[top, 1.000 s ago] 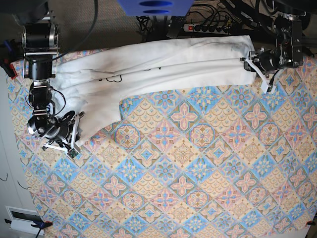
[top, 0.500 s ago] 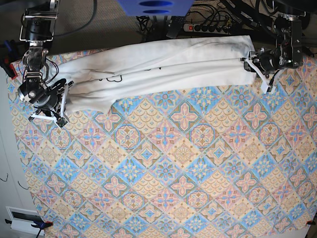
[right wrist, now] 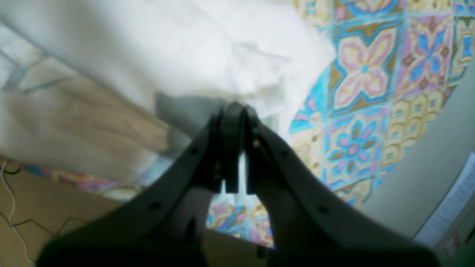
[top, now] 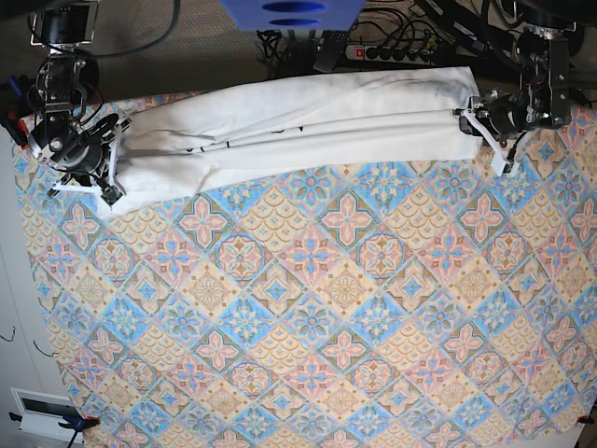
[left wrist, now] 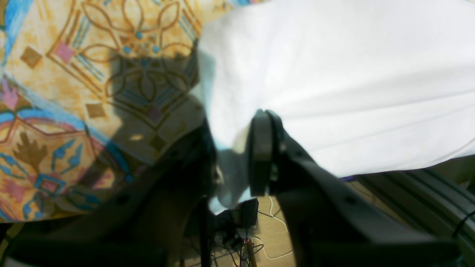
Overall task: Fold the T-shirt properly
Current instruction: 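Drag the hem end with the right gripper toward the collar end, then hold the hem end with the right gripper and release the left gripper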
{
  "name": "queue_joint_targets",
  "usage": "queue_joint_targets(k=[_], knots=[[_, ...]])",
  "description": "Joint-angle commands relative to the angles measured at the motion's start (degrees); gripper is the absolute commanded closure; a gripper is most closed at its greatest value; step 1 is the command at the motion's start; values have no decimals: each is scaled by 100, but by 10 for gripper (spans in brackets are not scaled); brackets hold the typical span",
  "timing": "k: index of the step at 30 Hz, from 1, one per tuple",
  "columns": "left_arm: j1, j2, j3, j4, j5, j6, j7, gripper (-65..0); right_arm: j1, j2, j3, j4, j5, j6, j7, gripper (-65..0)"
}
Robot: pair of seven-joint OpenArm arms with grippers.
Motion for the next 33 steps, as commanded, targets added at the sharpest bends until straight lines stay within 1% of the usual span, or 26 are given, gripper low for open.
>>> queue_joint_targets(k=[1,3,5,6,8,10,12,16,17,18,21,23,26,30,33], knots=[[12,17,23,-96,289,139,-92,-141,57,117,25,78,-34,-29,19,-27],[12,17,23,-96,289,139,-92,-141,66,117,43,105,-34,-29,-104,-95],[12,17,23,-96,289,139,-83,-142,93,117,60,148,-43,-29,-122,-192],[12,17,23,-96,289,139,-83,-142,84,117,60,219,-43,-29,-113,-229],[12,17,23,-96,289,139,-83,-142,66,117,166,439,-34,-29,-113,-280],[12,17,23,-96,289,139,-75,-142,66,91,456,685,-34,-29,-113,-284],[12,17,23,-96,289,139,-75,-142,66,91,596,957,-34,-29,-122,-283],[12,17,23,-96,289,139,-57,-144,-92,73,535,1370,1,-29,-113,-282],[12,17,23,-96,289,139,-57,-156,-189,73,508,1423,1,-29,-113,-282],[12,17,23,-96,289,139,-57,-172,-250,73,403,1476,1,-29,-113,-282],[30,17,23,-96,289,148,-57,-236,-312,65,-327,1485,1,-29,-113,-282],[30,-1,23,-96,289,148,-57,-256,-303,65,-731,1458,10,-29,-113,-282],[30,-1,23,-96,289,148,-48,-263,-303,21,-1259,1247,10,-29,-157,-282],[65,-18,23,-96,289,148,-48,-265,-294,-138,-1610,474,-7,-29,-148,-281],[30,-54,15,-96,289,148,128,-268,207,-138,-1865,-124,-16,-29,-122,-281]])
